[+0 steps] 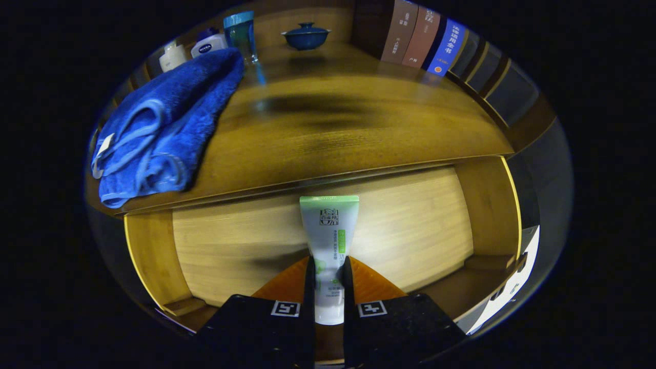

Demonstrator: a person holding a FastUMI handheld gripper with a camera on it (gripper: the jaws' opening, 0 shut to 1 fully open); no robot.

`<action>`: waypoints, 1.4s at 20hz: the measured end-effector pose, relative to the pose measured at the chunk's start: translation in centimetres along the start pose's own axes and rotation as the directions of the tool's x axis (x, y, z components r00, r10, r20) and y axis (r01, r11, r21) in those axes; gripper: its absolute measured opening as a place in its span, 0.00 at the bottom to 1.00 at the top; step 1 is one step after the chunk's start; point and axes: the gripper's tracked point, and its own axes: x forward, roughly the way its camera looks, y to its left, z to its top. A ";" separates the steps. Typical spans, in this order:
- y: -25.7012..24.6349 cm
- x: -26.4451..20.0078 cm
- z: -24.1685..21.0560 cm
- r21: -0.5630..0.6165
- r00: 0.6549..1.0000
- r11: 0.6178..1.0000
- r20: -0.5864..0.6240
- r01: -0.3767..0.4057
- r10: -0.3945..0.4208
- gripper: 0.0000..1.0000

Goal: Pull open the drawer, take out the items inside it, and place them on the countertop above the cabinet.

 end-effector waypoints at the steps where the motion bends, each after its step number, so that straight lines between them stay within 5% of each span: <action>1: 0.0 -1.0 0.0 0.001 1.000 1.000 0.011 0.004 -0.004 0.26; 8: -1.0 -7.1 1.4 0.013 0.994 0.999 0.100 0.031 -0.032 0.26; 13: 0.1 -9.4 8.1 -0.016 0.987 1.000 0.160 -0.004 0.006 0.26; 19: 1.7 -7.1 15.7 -0.127 0.982 0.991 0.180 -0.038 0.061 0.26; 28: 2.2 -1.7 18.6 -0.167 0.990 0.981 0.093 -0.094 0.111 0.26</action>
